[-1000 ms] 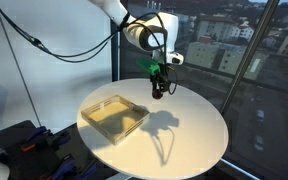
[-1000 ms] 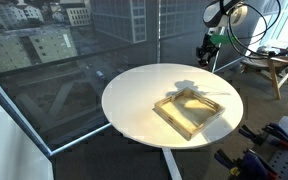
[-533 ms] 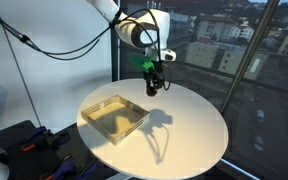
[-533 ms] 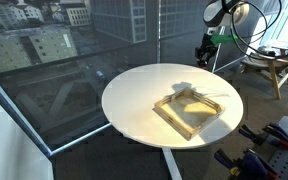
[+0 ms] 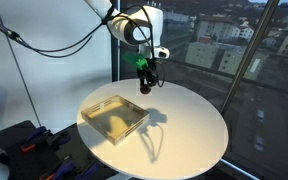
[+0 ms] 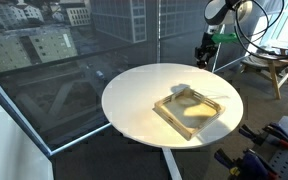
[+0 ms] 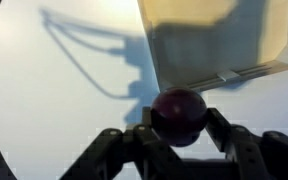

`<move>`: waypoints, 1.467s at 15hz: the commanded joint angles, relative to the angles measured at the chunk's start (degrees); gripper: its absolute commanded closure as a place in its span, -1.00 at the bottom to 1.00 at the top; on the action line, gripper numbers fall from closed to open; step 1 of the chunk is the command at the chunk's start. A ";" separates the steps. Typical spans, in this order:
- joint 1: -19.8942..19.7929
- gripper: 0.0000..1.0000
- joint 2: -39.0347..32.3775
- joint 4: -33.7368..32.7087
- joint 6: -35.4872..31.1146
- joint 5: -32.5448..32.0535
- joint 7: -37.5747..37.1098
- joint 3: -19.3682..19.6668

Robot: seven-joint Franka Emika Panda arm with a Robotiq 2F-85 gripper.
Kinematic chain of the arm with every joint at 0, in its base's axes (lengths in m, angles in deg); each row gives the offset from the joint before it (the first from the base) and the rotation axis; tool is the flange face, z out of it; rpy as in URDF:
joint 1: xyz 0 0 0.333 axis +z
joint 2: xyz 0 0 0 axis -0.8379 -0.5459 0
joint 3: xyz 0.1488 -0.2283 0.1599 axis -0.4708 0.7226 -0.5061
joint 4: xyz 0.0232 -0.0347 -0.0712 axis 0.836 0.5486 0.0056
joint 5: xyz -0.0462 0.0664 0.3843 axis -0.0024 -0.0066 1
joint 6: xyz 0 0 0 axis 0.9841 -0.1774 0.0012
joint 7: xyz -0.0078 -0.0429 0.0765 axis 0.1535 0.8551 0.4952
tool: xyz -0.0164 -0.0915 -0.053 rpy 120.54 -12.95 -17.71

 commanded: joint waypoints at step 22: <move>0.52 0.35 2.07 2.66 0.07 -0.10 0.48 -0.64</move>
